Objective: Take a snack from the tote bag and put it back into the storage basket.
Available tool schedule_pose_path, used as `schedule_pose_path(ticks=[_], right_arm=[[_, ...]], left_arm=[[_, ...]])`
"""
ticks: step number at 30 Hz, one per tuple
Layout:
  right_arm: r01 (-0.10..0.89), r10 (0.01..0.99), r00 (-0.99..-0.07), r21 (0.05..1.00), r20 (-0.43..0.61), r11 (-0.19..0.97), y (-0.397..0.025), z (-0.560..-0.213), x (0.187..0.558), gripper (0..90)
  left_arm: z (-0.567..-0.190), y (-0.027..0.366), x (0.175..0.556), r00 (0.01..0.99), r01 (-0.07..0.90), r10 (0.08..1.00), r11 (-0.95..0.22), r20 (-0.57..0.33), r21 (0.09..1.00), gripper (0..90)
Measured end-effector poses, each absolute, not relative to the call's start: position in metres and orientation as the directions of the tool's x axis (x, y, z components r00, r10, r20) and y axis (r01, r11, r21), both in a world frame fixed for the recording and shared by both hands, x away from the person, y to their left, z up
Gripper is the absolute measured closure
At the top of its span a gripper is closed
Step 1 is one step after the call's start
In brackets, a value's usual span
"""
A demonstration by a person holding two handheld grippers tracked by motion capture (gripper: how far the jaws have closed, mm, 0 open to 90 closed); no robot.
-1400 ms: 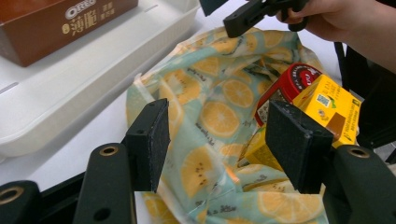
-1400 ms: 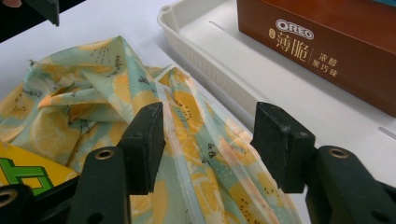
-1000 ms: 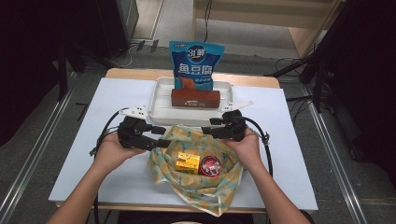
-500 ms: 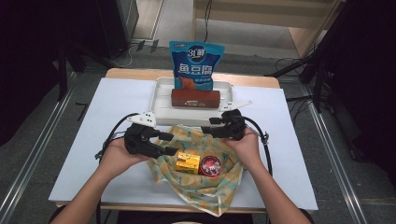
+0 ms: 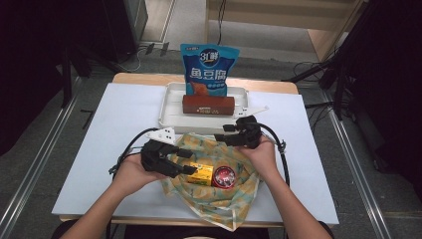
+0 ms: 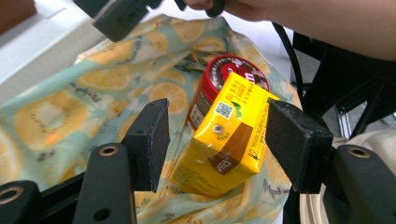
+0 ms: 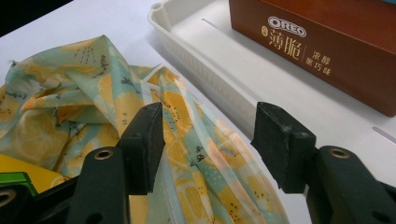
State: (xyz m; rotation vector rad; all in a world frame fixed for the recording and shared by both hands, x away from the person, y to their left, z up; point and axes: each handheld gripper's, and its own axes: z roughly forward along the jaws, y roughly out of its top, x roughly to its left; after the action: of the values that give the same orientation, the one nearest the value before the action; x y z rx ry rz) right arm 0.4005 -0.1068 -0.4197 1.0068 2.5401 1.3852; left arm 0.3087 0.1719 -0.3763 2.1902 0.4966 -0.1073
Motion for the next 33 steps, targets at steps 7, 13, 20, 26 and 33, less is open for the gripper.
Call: schedule_pose_path(ticks=[7, 13, 20, 26, 33], right_arm=[[0.512, 0.591, -0.773, 0.776, 0.229, 0.369, -0.108, -0.419, 0.4, 44.7], [0.511, 0.594, -0.772, 0.775, 0.225, 0.371, -0.108, -0.419, 0.4, 44.7], [0.511, 0.599, -0.77, 0.775, 0.221, 0.371, -0.108, -0.419, 0.4, 44.8], [0.512, 0.602, -0.768, 0.775, 0.22, 0.37, -0.108, -0.42, 0.401, 44.8], [0.513, 0.6, -0.768, 0.776, 0.225, 0.367, -0.108, -0.42, 0.401, 44.8]], left_arm=[[-0.383, 0.165, 0.306, 0.923, 0.377, 0.292, -0.565, -0.25, 0.734, 40.1], [-0.39, 0.159, 0.306, 0.929, 0.367, 0.276, -0.593, -0.248, 0.717, 39.1], [-0.398, 0.157, 0.306, 0.935, 0.352, 0.253, -0.593, -0.247, 0.724, 36.1], [-0.414, 0.151, 0.307, 0.945, 0.326, 0.255, -0.655, -0.206, 0.682, 40.4], [-0.422, 0.151, 0.311, 0.94, 0.341, 0.242, -0.643, -0.241, 0.686, 42.8]])
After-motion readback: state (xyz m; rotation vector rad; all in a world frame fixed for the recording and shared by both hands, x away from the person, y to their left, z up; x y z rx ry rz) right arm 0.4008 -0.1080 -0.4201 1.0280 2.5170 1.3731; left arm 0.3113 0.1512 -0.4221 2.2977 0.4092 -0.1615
